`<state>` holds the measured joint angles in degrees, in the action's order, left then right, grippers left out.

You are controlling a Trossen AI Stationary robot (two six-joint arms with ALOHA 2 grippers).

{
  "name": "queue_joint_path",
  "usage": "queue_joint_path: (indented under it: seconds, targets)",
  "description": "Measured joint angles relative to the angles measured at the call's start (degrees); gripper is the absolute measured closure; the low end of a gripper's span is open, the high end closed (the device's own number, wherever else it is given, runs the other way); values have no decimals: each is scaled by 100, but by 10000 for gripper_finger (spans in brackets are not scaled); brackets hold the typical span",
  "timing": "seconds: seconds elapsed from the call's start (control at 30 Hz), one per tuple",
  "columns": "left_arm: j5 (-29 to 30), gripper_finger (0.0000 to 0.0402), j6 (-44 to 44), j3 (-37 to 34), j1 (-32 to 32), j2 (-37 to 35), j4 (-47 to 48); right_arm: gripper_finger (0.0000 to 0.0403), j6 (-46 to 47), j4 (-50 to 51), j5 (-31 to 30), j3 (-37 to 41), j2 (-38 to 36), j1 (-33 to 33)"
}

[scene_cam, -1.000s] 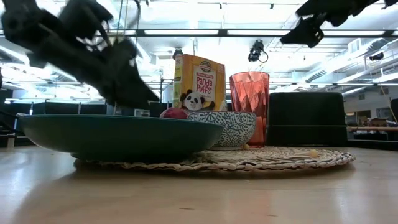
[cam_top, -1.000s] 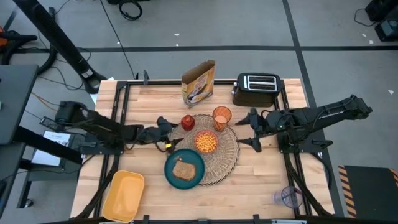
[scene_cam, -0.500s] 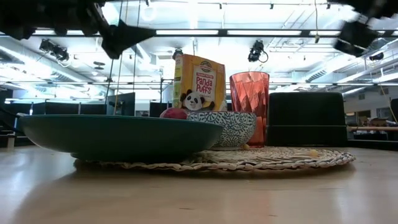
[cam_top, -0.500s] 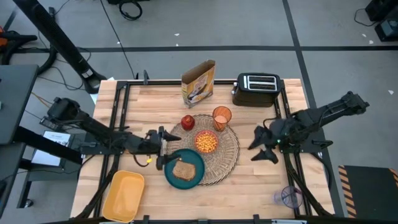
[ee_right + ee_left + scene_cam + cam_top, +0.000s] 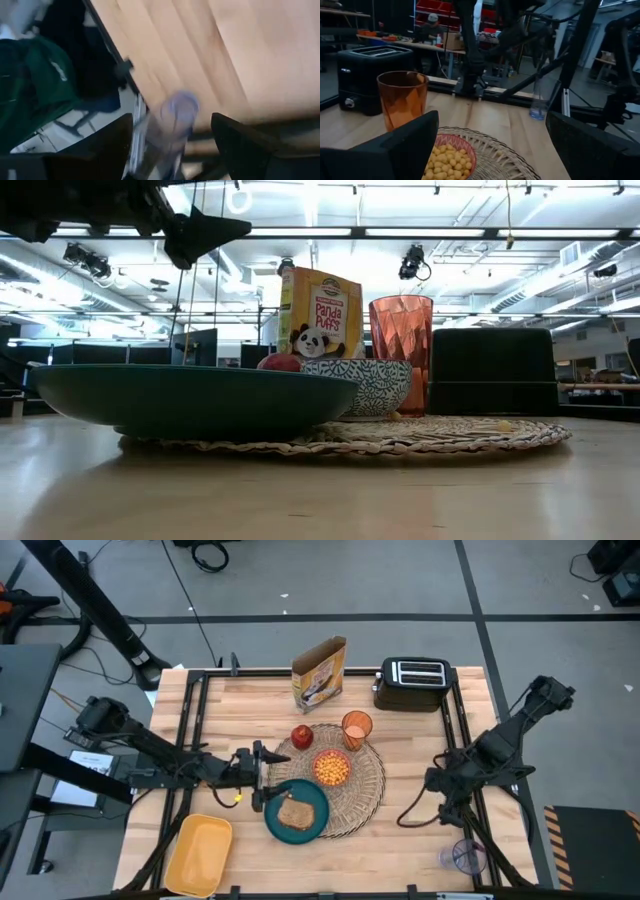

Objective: Arrange a breakfast setting
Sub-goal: Put the blue spoon on the brown table mat

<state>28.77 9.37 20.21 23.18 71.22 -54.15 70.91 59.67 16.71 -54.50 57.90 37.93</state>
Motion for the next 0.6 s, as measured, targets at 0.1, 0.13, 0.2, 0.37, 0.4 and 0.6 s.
queue_joint_path:
  seconds: [0.1,0.13,0.2,0.37,0.4,0.6]
  targets:
    - [15,24,-10,0,-20,2,13,126,608,682,239,-579,327,260]
    - [15,24,-12,-1,-20,2,25,126,820,795,309,-711,423,358]
    - [11,24,-18,-2,-7,2,82,126,1276,939,549,-860,593,546]
    - [-11,24,-18,0,-7,2,241,126,2310,1007,1248,-886,995,976]
    - [-11,24,-18,-1,-7,2,268,126,2433,1017,1316,-886,1073,1041]
    - [-13,24,72,-1,-7,2,300,135,2658,973,1637,-886,1511,1329]
